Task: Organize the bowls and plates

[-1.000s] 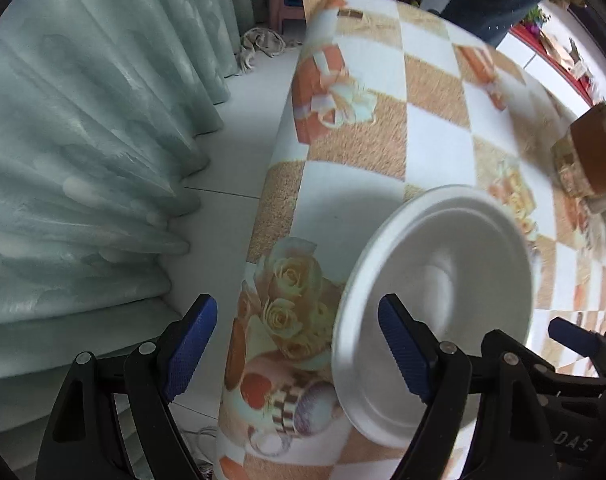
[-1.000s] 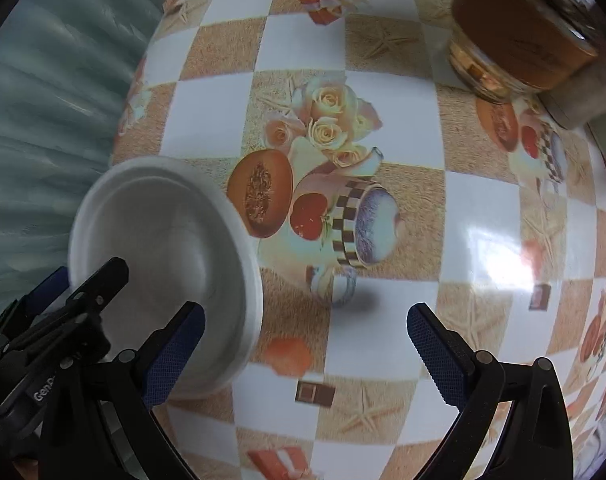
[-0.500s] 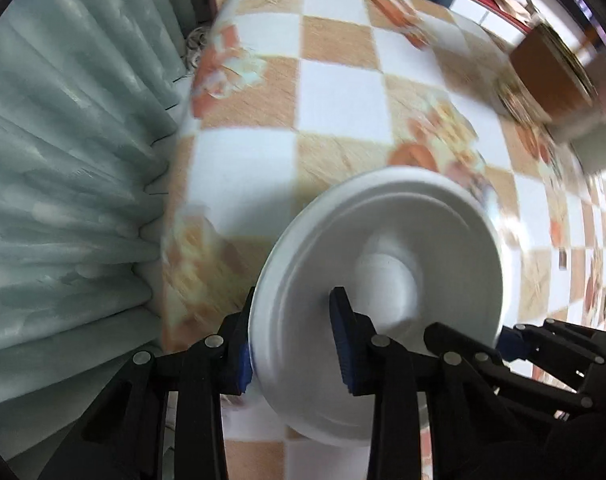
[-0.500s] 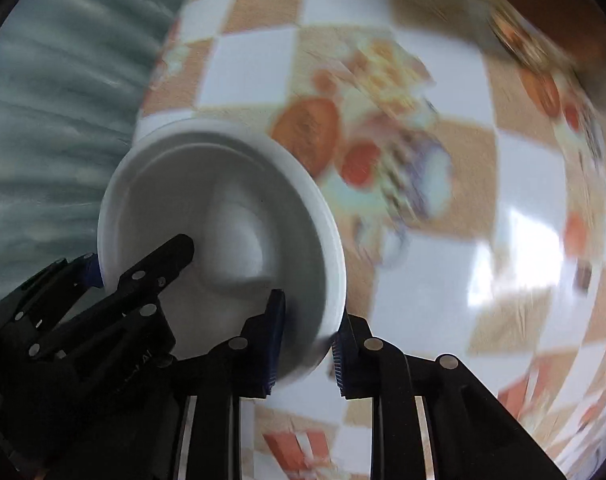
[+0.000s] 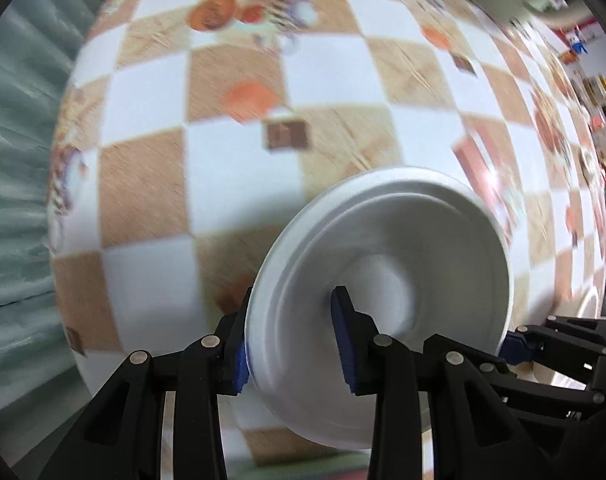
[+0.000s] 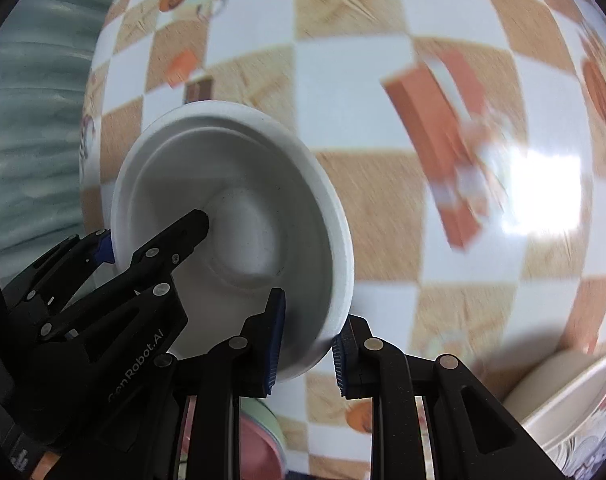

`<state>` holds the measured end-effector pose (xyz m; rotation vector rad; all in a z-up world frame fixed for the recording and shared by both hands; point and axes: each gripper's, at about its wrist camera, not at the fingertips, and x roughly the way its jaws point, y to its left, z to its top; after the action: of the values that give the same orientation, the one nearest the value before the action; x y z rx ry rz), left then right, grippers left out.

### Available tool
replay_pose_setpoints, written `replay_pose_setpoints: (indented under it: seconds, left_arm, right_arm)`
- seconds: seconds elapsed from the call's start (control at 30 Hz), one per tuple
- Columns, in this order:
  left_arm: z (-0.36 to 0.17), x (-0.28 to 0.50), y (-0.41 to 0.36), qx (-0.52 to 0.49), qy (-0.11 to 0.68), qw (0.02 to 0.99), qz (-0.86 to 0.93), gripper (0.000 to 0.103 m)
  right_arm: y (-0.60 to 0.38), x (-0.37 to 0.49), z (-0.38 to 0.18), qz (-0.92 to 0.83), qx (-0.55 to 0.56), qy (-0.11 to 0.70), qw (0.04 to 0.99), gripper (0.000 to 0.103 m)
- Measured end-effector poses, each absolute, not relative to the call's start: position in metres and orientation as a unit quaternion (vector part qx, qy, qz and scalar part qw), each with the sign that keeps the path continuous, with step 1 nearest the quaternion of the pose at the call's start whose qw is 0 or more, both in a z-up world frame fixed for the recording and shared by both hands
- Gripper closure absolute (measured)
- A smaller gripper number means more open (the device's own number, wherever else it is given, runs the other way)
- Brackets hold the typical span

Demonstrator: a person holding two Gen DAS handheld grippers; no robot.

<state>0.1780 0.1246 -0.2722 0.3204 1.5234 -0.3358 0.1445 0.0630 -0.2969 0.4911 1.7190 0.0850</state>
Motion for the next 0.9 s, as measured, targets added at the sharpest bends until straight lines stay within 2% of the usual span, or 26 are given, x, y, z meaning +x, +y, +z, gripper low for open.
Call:
replay_pose_setpoints:
  seconds: [0.17,0.37,0.6,0.9]
  left_arm:
    - [-0.26,0.138,0.1,0.156,0.678,0.702,-0.154,0.066]
    - [-0.221,0.093,0.079,0.158,0.658,0.721,-0.149,0.066]
    - [-0.18,0.074,0.066,0.146,0.629,0.752,-0.132,0.063]
    - [-0.166,0.032,0.02,0.143,0.605,0.772,-0.131,0.061]
  right_arm:
    - [0.056,0.116,-0.281,0.043,0.206,0.745,0.632,0.079]
    - [0.032,0.078,-0.256,0.049,0.221,0.73,0.644,0.079]
    - [-0.009,0.055,-0.228,0.075,0.232,0.706,0.665,0.077]
    - [-0.069,-0.008,-0.199,0.081,0.233,0.682,0.688,0.076]
